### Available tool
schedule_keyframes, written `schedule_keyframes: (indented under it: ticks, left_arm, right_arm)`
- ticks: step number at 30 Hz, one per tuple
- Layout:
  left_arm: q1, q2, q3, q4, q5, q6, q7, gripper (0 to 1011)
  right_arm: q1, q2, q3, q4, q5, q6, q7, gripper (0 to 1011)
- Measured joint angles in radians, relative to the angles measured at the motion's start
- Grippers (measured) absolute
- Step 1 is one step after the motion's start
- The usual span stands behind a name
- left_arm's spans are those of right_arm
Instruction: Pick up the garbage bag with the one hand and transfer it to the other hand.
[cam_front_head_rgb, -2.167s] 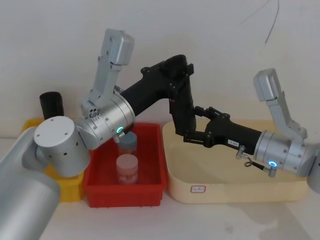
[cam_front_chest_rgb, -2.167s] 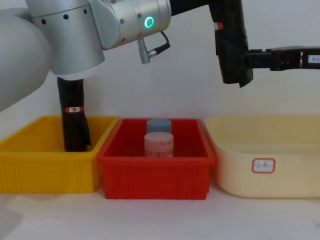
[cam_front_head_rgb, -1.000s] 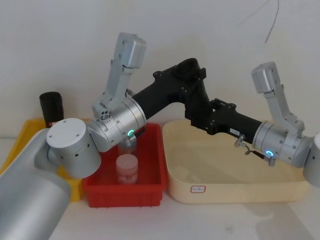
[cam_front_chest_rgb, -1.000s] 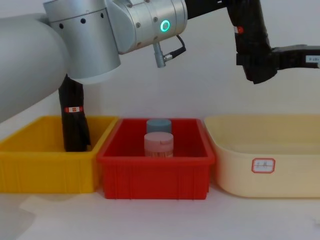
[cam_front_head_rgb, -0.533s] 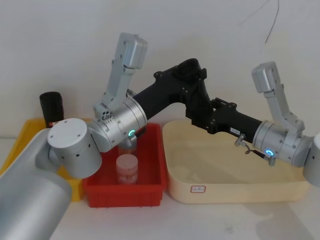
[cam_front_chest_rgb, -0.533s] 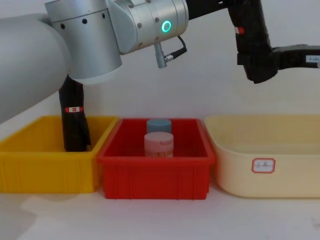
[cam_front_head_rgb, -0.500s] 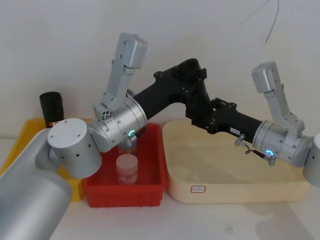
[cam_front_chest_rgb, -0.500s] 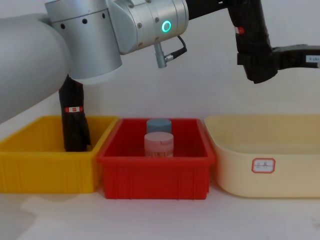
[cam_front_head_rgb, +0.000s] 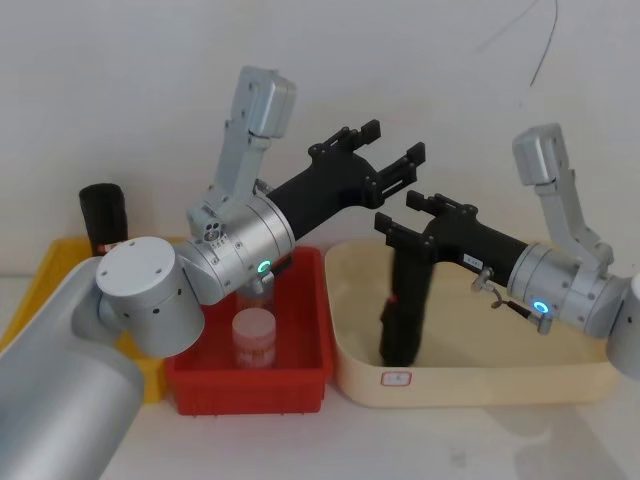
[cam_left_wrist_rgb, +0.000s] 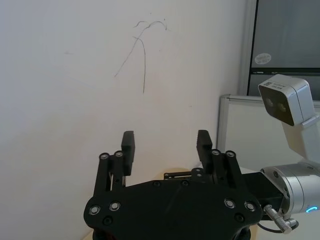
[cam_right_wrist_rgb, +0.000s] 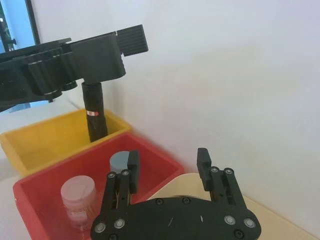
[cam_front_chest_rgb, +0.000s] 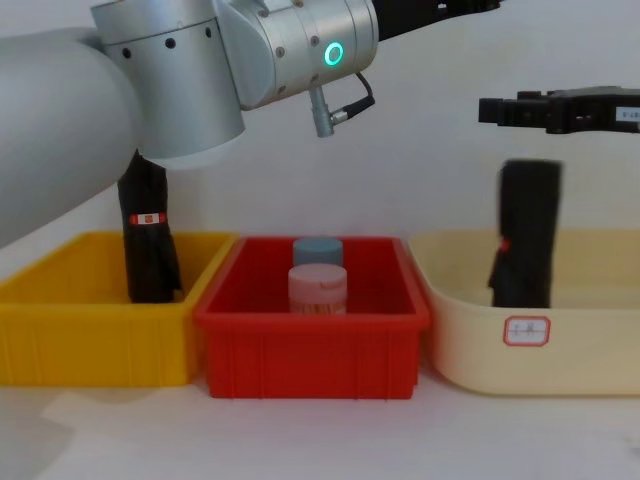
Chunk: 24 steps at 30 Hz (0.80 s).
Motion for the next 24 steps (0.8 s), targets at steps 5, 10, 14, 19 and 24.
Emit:
schedule_keyframes:
  ticks: [5, 10, 14, 19, 24]
  left_arm:
    - [0.0, 0.0, 0.0, 0.0, 0.0, 0.0, 0.0, 881]
    - [0.0, 0.0, 0.0, 0.0, 0.0, 0.0, 0.001, 991]
    - [0.0, 0.0, 0.0, 0.0, 0.0, 0.0, 0.001, 1001]
    - [0.0, 0.0, 0.0, 0.0, 0.0, 0.0, 0.001, 1000]
    - [0.0, 0.0, 0.0, 0.0, 0.0, 0.0, 0.001, 1001]
  right_arm:
    - [-0.014, 0.003, 0.007, -0.012, 0.013, 0.0, -0.012, 690]
    - [-0.03, 0.008, 0.014, -0.025, 0.024, 0.005, -0.025, 690]
    - [-0.043, 0.013, 0.019, -0.035, 0.032, 0.011, -0.038, 690]
    - [-0.06, 0.02, 0.023, -0.049, 0.037, 0.014, -0.055, 690]
    - [-0.065, 0.025, 0.023, -0.056, 0.041, 0.013, -0.06, 690]
